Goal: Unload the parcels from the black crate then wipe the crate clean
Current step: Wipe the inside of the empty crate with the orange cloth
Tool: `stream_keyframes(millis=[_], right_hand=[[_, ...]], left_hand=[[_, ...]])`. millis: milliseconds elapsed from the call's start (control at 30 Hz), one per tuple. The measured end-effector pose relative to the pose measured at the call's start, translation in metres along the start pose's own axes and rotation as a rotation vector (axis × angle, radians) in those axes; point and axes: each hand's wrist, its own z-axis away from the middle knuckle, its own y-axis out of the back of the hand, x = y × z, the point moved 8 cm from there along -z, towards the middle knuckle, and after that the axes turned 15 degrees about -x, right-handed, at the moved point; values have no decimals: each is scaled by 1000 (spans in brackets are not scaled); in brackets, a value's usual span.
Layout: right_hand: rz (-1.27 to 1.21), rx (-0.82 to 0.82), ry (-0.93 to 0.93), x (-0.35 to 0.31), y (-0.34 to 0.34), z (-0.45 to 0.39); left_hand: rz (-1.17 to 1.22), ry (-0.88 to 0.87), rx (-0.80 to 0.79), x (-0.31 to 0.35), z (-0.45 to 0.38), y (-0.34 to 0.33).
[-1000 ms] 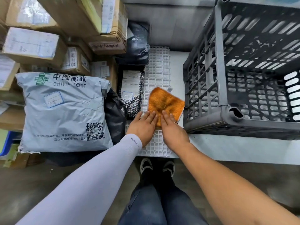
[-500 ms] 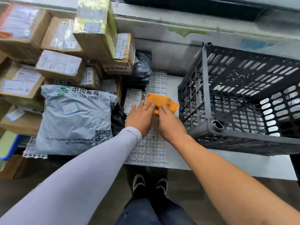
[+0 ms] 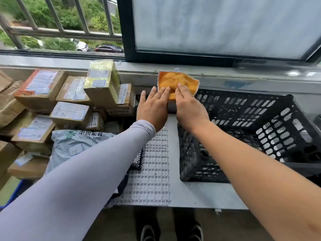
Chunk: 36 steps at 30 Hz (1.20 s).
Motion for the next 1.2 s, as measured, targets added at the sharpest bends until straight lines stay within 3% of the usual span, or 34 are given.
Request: stream_keyframes(millis=[333,633,767,1033,1200], right_hand=[[28,16,-52,132,22,9],[148,-74,56,241,-10,-19],[45,-163,31,276,-24,-29],[6,-148,13,287,-26,-44],[12,-247,58,253,-44,-60]], left_hand=[[18,10,-85,119,-65,-23],[-100,106,-233,189,-137,-64],[-127,125,-268,208,-157,-79],[-195,142,-263,203,-169,-95],[-184,138,-324,174,-158,-90]])
